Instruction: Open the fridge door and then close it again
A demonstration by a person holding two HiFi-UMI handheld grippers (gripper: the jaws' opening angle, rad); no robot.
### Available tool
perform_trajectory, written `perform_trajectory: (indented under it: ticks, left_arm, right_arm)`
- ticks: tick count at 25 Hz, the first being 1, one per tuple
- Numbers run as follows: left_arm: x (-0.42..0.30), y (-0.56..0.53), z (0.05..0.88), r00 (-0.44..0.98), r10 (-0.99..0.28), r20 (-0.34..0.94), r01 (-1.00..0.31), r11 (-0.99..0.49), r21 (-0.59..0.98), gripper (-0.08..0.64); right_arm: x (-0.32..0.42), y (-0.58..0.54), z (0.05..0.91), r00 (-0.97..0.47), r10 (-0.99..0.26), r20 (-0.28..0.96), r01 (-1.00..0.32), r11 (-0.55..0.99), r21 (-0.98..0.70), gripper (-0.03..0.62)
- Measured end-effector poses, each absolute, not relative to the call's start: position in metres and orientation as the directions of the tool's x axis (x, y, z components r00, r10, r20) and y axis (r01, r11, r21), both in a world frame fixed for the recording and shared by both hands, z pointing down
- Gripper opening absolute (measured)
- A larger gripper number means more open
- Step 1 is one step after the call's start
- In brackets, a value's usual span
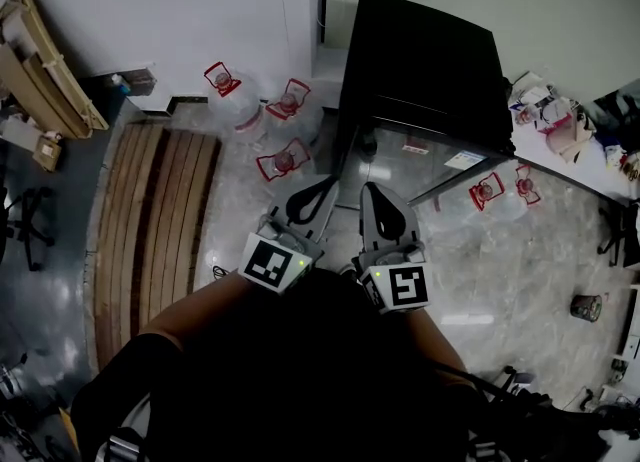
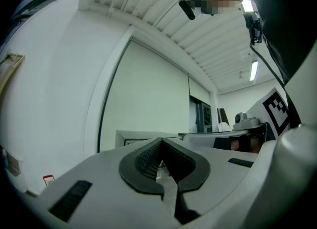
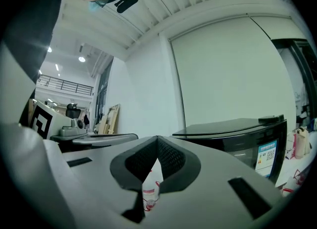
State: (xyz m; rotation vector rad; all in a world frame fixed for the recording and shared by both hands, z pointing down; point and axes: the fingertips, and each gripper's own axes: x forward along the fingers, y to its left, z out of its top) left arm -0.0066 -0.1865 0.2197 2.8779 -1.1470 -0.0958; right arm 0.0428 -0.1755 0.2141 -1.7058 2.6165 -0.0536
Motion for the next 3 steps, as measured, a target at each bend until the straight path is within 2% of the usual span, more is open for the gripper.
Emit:
perform_trajectory:
  ticks: [3]
  left_arm:
    - [-0.0021,-0.1890,0.2176,0.726,-0.686,-0.039,-0.684,-0.727,0.055,0.007]
  right_arm:
    - [0.0437,-0.1760,0.2096,-0.404,-0.915,0.001,-0.915,0.403,-0.032,0.015]
